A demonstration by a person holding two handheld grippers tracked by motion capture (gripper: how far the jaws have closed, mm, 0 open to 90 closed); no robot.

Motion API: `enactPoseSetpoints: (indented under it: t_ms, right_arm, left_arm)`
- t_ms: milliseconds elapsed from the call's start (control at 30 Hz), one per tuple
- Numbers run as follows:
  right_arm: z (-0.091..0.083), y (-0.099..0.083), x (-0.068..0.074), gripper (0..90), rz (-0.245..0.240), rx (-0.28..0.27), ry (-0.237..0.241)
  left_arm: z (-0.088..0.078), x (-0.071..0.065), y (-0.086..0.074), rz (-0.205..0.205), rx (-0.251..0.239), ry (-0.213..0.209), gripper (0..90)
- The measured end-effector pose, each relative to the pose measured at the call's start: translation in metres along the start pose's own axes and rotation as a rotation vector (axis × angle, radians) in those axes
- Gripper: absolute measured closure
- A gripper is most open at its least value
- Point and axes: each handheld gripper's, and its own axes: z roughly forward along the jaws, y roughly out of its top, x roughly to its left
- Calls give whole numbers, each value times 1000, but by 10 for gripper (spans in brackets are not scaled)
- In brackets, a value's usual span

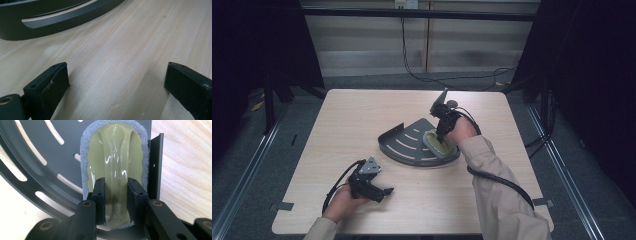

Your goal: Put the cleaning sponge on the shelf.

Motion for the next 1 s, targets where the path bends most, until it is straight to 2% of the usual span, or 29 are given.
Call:
enactPoseSetpoints:
  t_ms: [100, 333, 600, 733, 1000]
  right_arm:
    - [0, -1, 0, 689, -3, -10, 2]
    - [3, -2, 1, 479, -3, -2, -8]
    - [-6, -4, 2, 257, -19, -34, -14]
    - [-10, -5, 3, 163, -29, -39, -37]
    - [-17, -9, 3, 154, -44, -27, -40]
  left_arm:
    - [0, 0, 0, 0, 0, 1, 51]
    - [0, 0, 0, 0, 0, 1, 51]
    - [0, 0, 0, 1, 3, 0, 51]
    - [0, 0, 0, 0, 4, 0, 51]
    - [0, 0, 0, 1, 4, -2, 50]
